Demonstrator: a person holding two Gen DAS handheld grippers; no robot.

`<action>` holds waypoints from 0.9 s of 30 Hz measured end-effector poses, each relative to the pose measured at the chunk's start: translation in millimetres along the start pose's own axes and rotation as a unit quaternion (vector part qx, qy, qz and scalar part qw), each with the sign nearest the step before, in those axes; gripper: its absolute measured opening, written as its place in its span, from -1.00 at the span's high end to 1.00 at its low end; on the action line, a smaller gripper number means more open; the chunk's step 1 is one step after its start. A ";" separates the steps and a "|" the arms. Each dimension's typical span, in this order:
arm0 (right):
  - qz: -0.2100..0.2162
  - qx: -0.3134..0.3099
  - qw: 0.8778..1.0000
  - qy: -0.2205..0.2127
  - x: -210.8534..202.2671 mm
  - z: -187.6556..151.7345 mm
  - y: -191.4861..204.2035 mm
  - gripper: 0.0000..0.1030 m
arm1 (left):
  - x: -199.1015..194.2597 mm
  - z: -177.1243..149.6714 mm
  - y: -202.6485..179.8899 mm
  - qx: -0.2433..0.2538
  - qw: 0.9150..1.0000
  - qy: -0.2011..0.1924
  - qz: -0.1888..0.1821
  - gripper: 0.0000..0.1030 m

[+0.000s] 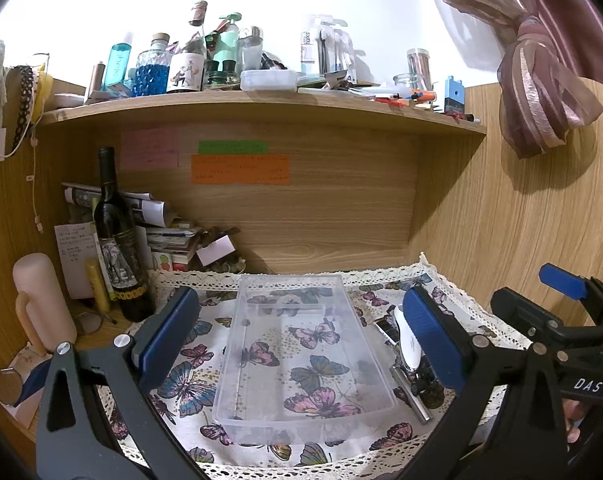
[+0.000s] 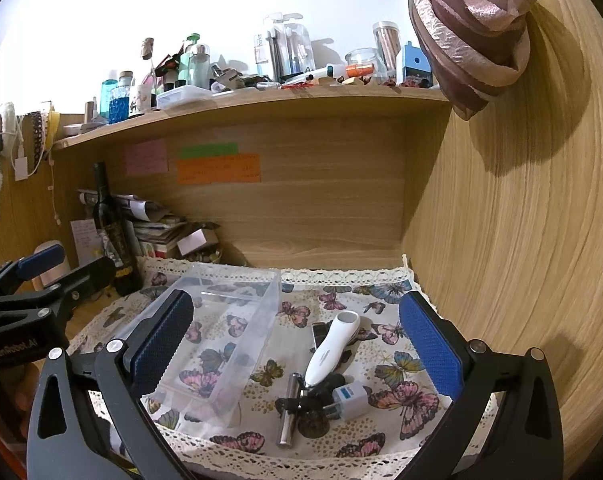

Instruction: Organize rigid objects

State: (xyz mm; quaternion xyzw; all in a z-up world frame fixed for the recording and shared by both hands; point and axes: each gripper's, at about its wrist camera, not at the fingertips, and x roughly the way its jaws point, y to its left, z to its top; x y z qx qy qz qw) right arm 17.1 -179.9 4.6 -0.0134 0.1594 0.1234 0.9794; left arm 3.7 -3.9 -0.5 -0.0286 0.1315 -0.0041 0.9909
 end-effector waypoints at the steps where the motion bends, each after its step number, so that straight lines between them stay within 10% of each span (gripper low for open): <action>1: 0.001 0.000 1.000 0.000 -0.1 0.2 -0.3 -1.00 | 0.1 -0.2 0.1 0.001 1.000 -0.001 0.000 -1.00; 27: 0.001 0.000 1.000 -0.004 -2.1 0.2 -0.7 -1.00 | -1.1 -1.6 -0.3 0.001 1.000 -0.006 -0.002 -1.00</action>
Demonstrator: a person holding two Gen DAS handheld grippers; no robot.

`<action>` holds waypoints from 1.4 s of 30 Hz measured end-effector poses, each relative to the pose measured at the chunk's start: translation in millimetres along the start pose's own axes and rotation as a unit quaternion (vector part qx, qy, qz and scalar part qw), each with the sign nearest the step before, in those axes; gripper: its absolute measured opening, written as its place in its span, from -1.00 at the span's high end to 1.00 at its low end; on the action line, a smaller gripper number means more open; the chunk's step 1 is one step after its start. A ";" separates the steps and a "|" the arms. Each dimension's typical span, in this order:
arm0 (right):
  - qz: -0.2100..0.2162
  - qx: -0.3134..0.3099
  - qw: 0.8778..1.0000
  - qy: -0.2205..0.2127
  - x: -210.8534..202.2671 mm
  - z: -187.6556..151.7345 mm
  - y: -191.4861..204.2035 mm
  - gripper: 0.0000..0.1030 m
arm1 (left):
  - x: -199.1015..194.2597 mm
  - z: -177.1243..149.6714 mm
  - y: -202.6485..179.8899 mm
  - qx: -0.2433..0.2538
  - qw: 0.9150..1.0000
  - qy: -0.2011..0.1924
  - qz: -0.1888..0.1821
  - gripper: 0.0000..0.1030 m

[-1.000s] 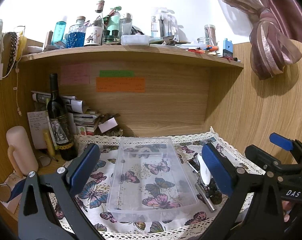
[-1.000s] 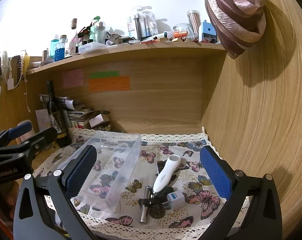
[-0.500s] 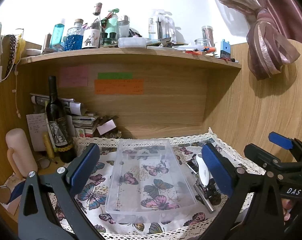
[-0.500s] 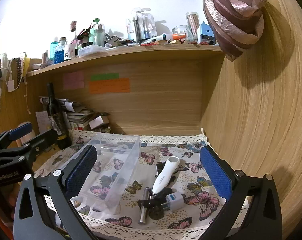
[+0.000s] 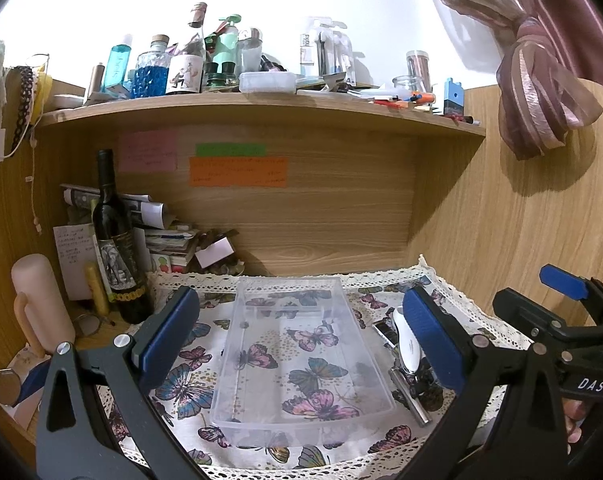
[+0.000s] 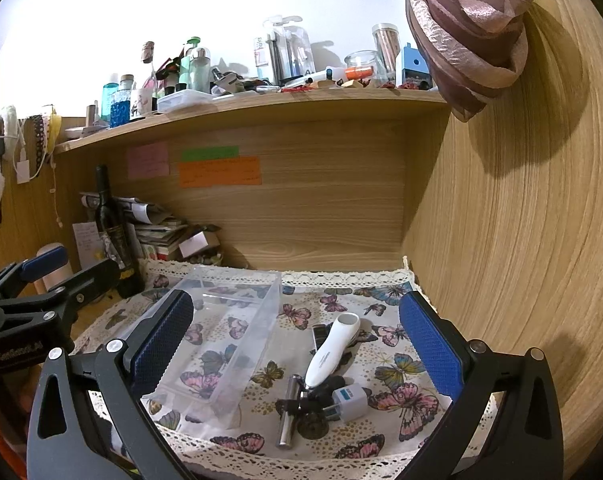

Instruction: Organize rigid objects

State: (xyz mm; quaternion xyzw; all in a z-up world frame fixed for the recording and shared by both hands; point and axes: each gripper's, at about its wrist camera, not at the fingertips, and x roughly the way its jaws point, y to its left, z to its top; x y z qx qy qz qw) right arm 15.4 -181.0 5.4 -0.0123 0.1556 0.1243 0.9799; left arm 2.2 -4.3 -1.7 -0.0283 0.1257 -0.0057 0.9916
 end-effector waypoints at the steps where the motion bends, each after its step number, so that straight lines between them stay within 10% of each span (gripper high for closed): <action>1: 0.000 0.000 1.000 0.000 0.1 -0.2 -0.2 -1.00 | 0.0 0.0 0.5 -0.001 1.000 0.000 0.000 -1.00; 22: 0.007 0.014 0.999 0.029 25.1 -3.8 -6.1 -0.93 | 17.7 -4.7 11.8 -0.010 1.000 0.017 0.007 -1.00; 35: -0.013 0.018 0.994 0.104 74.4 -8.0 -35.2 -0.06 | 91.5 -7.9 70.2 -0.023 0.991 0.132 0.028 0.02; 42: -0.017 0.021 0.988 0.152 103.8 -10.7 -46.2 0.22 | 141.0 -25.2 90.7 -0.023 0.972 0.233 -0.004 0.45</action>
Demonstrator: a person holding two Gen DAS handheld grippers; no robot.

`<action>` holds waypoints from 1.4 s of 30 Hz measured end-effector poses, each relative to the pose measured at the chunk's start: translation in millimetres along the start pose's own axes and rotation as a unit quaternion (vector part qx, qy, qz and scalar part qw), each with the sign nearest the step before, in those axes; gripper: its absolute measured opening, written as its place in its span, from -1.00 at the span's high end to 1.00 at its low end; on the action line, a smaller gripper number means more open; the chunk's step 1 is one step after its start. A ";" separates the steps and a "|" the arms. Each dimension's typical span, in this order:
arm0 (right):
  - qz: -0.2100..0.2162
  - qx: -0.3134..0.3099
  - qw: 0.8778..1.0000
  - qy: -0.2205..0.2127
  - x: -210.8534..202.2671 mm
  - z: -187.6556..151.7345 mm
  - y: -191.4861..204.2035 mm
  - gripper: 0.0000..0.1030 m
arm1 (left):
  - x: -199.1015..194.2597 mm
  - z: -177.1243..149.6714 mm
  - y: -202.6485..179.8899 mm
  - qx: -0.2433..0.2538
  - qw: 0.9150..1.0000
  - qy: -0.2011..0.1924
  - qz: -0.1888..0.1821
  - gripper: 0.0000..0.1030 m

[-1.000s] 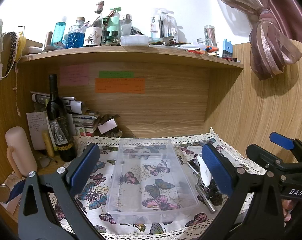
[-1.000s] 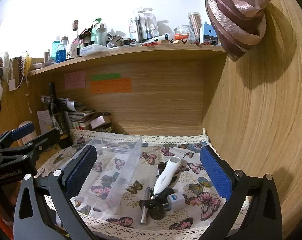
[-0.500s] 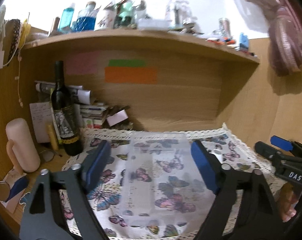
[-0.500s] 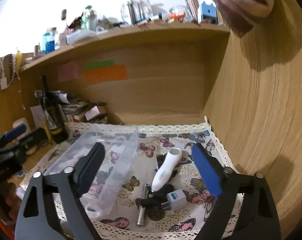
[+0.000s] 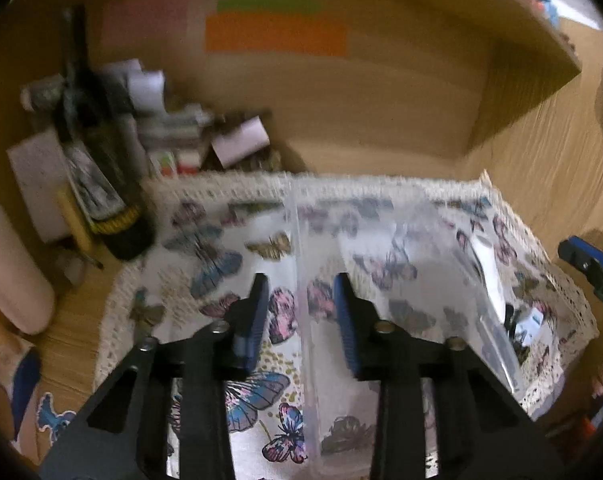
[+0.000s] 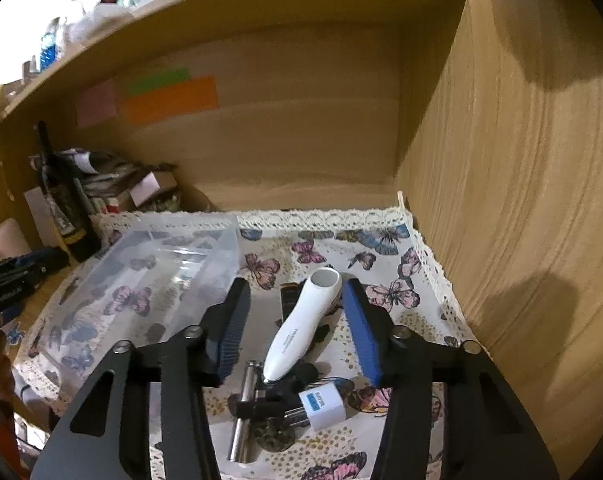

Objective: Organize rigid objects
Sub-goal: 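Grip the clear box wall with the left gripper while the right grasps the white device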

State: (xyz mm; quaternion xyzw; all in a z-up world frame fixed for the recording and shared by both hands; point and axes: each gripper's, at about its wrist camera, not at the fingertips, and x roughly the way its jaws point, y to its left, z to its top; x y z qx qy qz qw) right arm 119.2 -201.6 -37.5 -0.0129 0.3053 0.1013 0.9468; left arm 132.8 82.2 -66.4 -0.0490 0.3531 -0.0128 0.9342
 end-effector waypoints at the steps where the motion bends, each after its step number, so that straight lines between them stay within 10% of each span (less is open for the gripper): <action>1: -0.001 0.001 1.000 0.007 4.1 0.8 -0.9 0.24 | 6.3 0.5 2.0 0.001 1.000 0.013 -0.004 0.47; 11: -0.019 0.005 0.997 0.081 52.7 3.5 -10.8 0.32 | 39.8 -1.2 7.2 0.010 0.994 0.092 -0.050 0.77; 27: -0.007 0.013 0.976 0.216 138.0 6.9 -11.3 0.31 | 43.2 -4.0 3.7 0.015 0.995 0.092 -0.045 0.83; 42: -0.006 -0.002 0.972 0.237 165.5 6.1 -2.2 0.36 | 43.1 -5.1 3.8 0.015 0.995 0.090 -0.045 0.83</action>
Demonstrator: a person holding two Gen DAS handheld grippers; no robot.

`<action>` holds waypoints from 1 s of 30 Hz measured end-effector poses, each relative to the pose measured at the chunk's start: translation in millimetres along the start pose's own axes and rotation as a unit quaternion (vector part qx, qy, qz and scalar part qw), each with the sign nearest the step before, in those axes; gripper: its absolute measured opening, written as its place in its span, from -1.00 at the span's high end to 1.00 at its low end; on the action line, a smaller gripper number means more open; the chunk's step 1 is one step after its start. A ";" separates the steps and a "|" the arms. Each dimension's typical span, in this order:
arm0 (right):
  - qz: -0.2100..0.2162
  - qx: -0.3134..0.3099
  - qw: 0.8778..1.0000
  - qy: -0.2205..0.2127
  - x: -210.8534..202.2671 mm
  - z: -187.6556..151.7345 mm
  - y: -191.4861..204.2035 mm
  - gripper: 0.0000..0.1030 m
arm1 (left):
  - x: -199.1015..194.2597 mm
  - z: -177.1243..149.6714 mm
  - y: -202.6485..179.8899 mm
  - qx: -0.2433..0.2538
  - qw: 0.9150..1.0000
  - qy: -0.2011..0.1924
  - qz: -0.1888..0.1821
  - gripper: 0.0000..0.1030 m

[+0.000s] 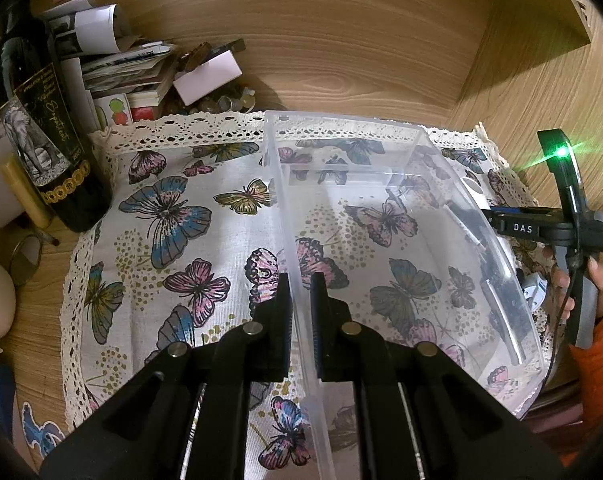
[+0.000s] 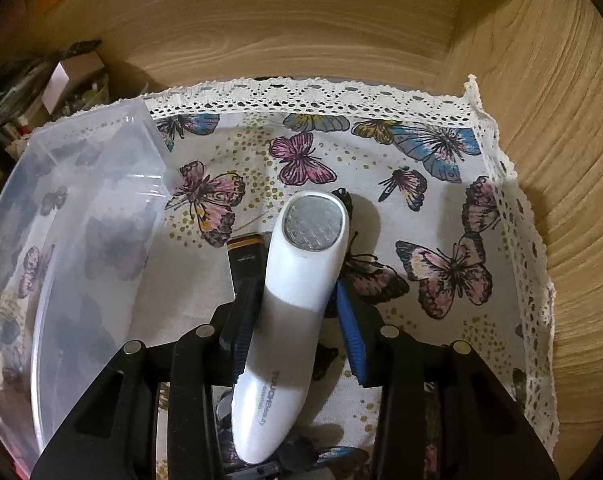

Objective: Organize rigid objects
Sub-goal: 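Grip the clear box wall with the left gripper while the right grasps the white device, then carry the white device into the clear box and release it with the right gripper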

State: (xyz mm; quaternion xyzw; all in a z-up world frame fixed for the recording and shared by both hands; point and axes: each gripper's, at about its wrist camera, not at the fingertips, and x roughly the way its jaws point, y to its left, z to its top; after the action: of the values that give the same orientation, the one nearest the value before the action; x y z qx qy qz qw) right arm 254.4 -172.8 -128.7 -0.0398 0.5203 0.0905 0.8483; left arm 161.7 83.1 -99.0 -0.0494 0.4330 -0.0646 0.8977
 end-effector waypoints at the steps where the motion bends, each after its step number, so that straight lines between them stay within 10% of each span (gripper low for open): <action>1: 0.000 0.004 1.000 -0.003 0.4 0.9 -1.7 0.40 | -0.1 0.1 -0.1 0.000 1.000 0.000 0.000 0.83; 21: 0.027 -0.016 0.985 -0.170 -116.3 -1.9 27.4 0.41 | 0.2 0.6 -2.2 0.006 1.000 -0.003 0.009 0.83; 30: 0.074 -0.085 0.978 -0.173 -119.6 1.5 88.8 0.41 | 0.4 1.0 -2.8 0.004 1.000 -0.004 0.009 0.83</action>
State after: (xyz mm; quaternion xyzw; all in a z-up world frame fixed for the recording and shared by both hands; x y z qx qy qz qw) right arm 185.6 -98.9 -19.2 -0.0571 0.3575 0.2024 0.9099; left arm 162.5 80.2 -98.2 -0.0421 0.4298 -0.0583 0.9000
